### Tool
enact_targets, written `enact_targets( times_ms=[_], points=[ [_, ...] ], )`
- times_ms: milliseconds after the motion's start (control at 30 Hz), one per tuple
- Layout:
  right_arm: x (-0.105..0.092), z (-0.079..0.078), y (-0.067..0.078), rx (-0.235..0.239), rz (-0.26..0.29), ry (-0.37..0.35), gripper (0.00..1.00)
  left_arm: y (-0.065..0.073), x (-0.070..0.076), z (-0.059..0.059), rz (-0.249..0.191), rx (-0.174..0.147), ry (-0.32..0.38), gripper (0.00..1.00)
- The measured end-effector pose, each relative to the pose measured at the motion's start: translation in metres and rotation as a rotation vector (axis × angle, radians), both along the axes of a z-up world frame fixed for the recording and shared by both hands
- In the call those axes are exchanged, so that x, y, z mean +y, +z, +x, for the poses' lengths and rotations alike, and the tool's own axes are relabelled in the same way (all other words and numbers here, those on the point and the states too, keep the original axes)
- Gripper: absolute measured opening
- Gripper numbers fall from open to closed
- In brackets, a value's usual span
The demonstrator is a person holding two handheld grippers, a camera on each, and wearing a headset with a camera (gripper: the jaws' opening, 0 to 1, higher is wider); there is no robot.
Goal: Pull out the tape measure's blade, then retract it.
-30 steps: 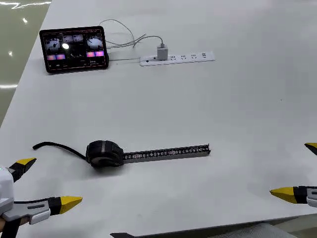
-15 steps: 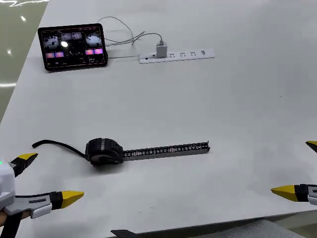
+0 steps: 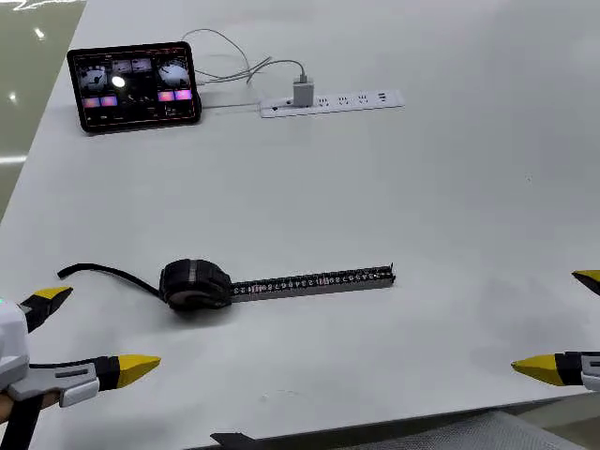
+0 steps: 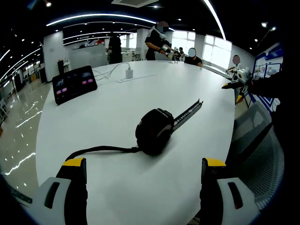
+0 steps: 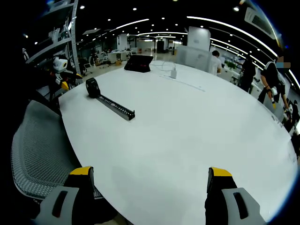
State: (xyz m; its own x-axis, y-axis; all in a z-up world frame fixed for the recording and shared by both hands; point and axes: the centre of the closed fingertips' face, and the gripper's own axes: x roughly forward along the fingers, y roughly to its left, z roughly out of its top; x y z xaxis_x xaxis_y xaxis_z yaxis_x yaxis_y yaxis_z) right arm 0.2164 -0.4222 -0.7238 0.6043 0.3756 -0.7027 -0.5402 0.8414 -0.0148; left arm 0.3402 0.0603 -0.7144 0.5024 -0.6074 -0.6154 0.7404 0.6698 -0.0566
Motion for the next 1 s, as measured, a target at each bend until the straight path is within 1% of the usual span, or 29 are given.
enact_targets(
  times_ms=[167, 200, 267, 367, 400, 433, 467, 500, 533, 600, 667, 700, 733, 800, 900, 1000],
  points=[
    [0.002, 0.006, 0.008, -0.013, -0.007, 0.013, 0.99, 0.004, -0.006, 0.006, 0.012, -0.011, -0.002, 0.99],
    [0.003, 0.007, 0.01, -0.015, -0.007, 0.016, 0.99, 0.006, -0.007, 0.009, 0.015, -0.014, 0.01, 0.99],
    [0.003, 0.009, 0.01, -0.014, -0.019, 0.026, 0.99, 0.009, -0.006, 0.014, 0.019, -0.017, 0.034, 0.99],
    [0.003, 0.01, 0.009, -0.002, -0.028, 0.042, 0.99, 0.013, -0.01, 0.017, 0.008, -0.024, 0.035, 0.99],
    [0.003, 0.01, 0.008, 0.0, -0.034, 0.046, 0.99, 0.013, -0.012, 0.017, 0.011, -0.026, 0.031, 0.99],
    [0.002, 0.01, 0.008, 0.004, -0.037, 0.049, 0.99, 0.01, -0.013, 0.018, 0.024, -0.028, 0.028, 0.99],
    [0.002, 0.011, 0.007, 0.008, -0.04, 0.051, 0.99, 0.009, -0.015, 0.017, 0.023, -0.024, 0.027, 0.99],
    [0.001, 0.012, 0.006, 0.014, -0.04, 0.05, 0.99, 0.005, -0.016, 0.016, 0.025, -0.01, 0.028, 0.99],
    [0.002, 0.013, 0.006, 0.019, -0.042, 0.052, 0.99, -0.001, -0.016, 0.014, 0.052, 0.014, 0.035, 0.99],
    [0.004, 0.015, 0.007, 0.021, -0.045, 0.063, 0.99, -0.003, -0.021, 0.013, 0.056, 0.007, 0.019, 0.99],
    [0.006, 0.017, 0.007, 0.022, -0.042, 0.07, 0.99, -0.006, -0.025, 0.013, 0.065, 0.01, 0.017, 0.99],
    [0.007, 0.018, 0.006, 0.025, -0.046, 0.075, 0.99, -0.006, -0.026, 0.013, 0.066, 0.011, 0.018, 0.99],
    [0.007, 0.019, 0.003, 0.04, -0.064, 0.087, 0.99, -0.007, -0.03, 0.014, 0.059, 0.016, 0.025, 0.99],
    [0.01, 0.021, 0.002, 0.042, -0.062, 0.099, 0.99, -0.01, -0.033, 0.014, 0.071, 0.024, 0.035, 0.99],
    [0.013, 0.024, 0.002, 0.048, -0.069, 0.118, 0.99, -0.008, -0.04, 0.013, 0.047, 0.03, 0.037, 0.99],
    [0.017, 0.028, 0.001, 0.052, -0.079, 0.14, 0.99, -0.01, -0.044, 0.013, 0.05, 0.031, 0.035, 0.99]
  ],
)
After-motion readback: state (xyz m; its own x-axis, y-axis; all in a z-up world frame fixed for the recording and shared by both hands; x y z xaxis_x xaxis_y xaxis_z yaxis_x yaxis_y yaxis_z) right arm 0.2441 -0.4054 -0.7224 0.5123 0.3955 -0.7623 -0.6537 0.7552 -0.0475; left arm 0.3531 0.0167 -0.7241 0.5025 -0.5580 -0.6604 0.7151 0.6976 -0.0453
